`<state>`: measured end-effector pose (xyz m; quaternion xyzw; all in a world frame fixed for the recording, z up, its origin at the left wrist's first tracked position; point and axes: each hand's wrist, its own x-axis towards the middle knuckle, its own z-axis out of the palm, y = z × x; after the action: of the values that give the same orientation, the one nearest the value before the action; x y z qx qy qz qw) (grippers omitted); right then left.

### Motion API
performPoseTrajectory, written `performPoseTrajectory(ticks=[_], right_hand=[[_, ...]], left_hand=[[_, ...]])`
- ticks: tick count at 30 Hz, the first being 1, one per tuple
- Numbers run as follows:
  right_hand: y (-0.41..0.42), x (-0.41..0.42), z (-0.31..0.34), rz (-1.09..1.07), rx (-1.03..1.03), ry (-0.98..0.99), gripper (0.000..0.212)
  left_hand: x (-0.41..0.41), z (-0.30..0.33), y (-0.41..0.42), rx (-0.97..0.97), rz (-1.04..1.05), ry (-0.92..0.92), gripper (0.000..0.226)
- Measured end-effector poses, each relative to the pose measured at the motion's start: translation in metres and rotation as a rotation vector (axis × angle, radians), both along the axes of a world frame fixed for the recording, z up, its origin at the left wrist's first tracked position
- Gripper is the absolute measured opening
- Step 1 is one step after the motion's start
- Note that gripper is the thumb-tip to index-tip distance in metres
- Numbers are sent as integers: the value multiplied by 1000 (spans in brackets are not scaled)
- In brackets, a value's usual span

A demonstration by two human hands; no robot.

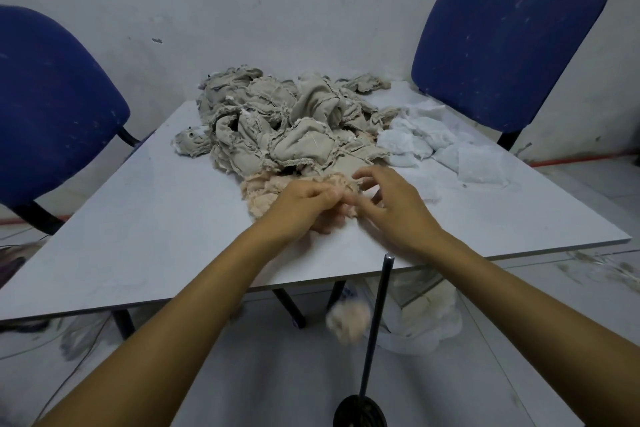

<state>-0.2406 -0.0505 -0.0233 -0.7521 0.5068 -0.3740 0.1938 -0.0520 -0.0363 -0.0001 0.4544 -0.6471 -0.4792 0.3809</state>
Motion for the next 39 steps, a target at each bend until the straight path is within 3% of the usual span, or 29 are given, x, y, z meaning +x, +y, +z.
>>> performPoseTrajectory(ticks=[2, 5, 9, 12, 16, 21, 28, 30, 33, 37, 39], right_hand=[[-1, 3, 0, 38, -18, 87, 41], [0, 5, 4, 40, -82, 144, 35], [0, 4, 5, 66, -99, 63, 24], [0, -1, 5, 37, -83, -122, 19], [2, -6, 4, 59, -67, -318, 19], [3, -7, 5, 162, -44, -394, 17], [-3, -9, 1, 144, -12, -472, 14], [-3, -8, 0, 176, 25, -464, 11], [-3, -5, -2, 217, 21, -364, 9], [-6, -6, 1, 263, 153, -548, 16], [-8, -9, 3, 294, 188, -523, 27]], left_hand=[[1, -5, -2, -171, 110, -117, 22], [3, -8, -4, -372, 196, -322, 18], [2, -9, -2, -382, 226, -391, 33], [-1, -6, -2, -360, 239, -356, 42], [-7, -2, -4, -304, 260, -240, 35], [-12, -1, -9, -212, 172, -169, 47], [-15, -6, -12, -197, 241, 18, 41], [-17, -4, -12, -153, 219, 107, 40], [-18, -4, -12, -222, 238, 76, 38], [-15, -1, -10, -238, 188, 123, 43], [-14, 1, -8, -221, 131, 170, 49]])
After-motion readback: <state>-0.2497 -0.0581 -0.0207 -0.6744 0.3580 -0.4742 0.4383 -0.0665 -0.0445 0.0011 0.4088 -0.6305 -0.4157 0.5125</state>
